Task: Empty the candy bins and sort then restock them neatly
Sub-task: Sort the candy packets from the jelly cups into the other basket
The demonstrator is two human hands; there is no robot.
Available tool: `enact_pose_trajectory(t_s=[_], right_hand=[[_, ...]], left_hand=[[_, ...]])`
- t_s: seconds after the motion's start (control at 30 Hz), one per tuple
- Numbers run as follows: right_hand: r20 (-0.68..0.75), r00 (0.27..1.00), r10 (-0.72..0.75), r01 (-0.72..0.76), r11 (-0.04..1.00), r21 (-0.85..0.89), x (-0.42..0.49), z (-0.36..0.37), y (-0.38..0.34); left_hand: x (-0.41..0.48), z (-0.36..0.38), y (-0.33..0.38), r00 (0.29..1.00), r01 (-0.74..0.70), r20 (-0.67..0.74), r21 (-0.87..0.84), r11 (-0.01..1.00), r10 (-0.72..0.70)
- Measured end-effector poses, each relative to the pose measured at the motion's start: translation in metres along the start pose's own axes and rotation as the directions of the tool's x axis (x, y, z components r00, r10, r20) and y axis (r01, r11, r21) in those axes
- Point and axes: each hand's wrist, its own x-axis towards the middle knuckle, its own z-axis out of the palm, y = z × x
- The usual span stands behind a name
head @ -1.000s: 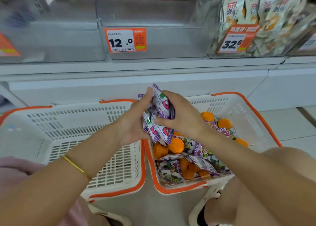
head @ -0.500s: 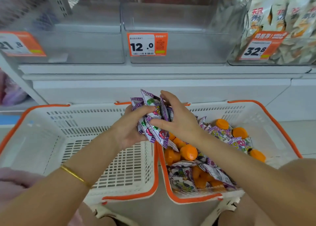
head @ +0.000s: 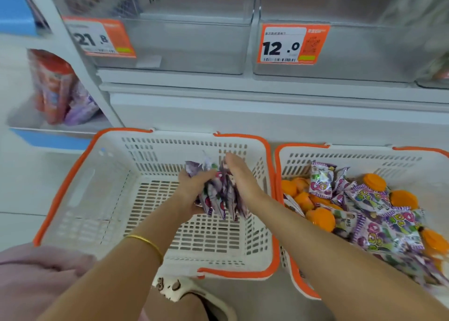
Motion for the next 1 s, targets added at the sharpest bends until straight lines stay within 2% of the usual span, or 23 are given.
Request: enact_pose_trajectory(t_s=[0.07, 0.13, 0.2, 0.23, 0.3, 0.37, 0.47, 0.57, 0.73, 0.83, 0.9, 1.0], right_hand=[[-0.037, 0.999, 0.036, -0.037, 0.999, -0.004, -0.003, -0.014, -0.002], [-0.084, 0.996, 0.022, -0.026, 0.999, -0.043, -0.015, -0.041, -0.007], [-0.121, 0.992, -0.021, 0.013, 0.998, -0.060, -0.028, -0.070, -0.011], [-0.147, 0.989, -0.032, 0.019, 0.996, -0.091, -0.038, -0.087, -0.009], [-0.199, 0.980, -0.022, -0.008, 0.989, -0.150, -0.065, -0.124, 0.000], [-0.244, 0.970, 0.012, -0.054, 0.984, -0.168, -0.091, -0.157, 0.015], [-0.337, 0.938, 0.081, -0.145, 0.975, -0.170, -0.115, -0.191, 0.034], [-0.437, 0.891, 0.128, -0.184, 0.979, -0.089, -0.124, -0.207, 0.046], [-0.432, 0.891, 0.141, -0.208, 0.971, -0.113, -0.131, -0.212, 0.054], [-0.452, 0.884, 0.122, -0.194, 0.974, -0.116, -0.131, -0.217, 0.056], [-0.478, 0.871, 0.113, -0.192, 0.974, -0.120, -0.128, -0.224, 0.058], [-0.525, 0.848, 0.065, -0.183, 0.967, -0.175, -0.121, -0.241, 0.065]], left_hand=[[0.000, 0.010, 0.001, 0.999, 0.028, 0.033, 0.050, 0.998, -0.030], [0.001, 0.021, -0.001, 0.999, 0.011, 0.031, 0.195, 0.981, -0.018], [0.006, 0.030, -0.005, 0.993, -0.106, 0.004, 0.411, 0.906, 0.115], [0.005, 0.038, -0.009, 0.976, -0.193, 0.019, 0.530, 0.826, 0.216], [-0.003, 0.064, -0.023, 0.906, -0.365, 0.153, 0.752, 0.549, 0.394], [-0.012, 0.092, -0.044, 0.848, -0.464, 0.324, 0.837, 0.291, 0.421], [-0.015, 0.120, -0.081, 0.843, -0.472, 0.401, 0.871, 0.135, 0.357], [-0.013, 0.134, -0.096, 0.799, -0.432, 0.379, 0.902, 0.006, 0.467], [-0.009, 0.144, -0.086, 0.772, -0.338, 0.353, 0.932, -0.128, 0.529], [-0.004, 0.150, -0.086, 0.721, -0.277, 0.325, 0.945, -0.176, 0.612], [-0.002, 0.152, -0.083, 0.763, -0.239, 0.310, 0.951, -0.198, 0.567], [0.004, 0.152, -0.075, 0.743, -0.224, 0.310, 0.950, -0.216, 0.594]])
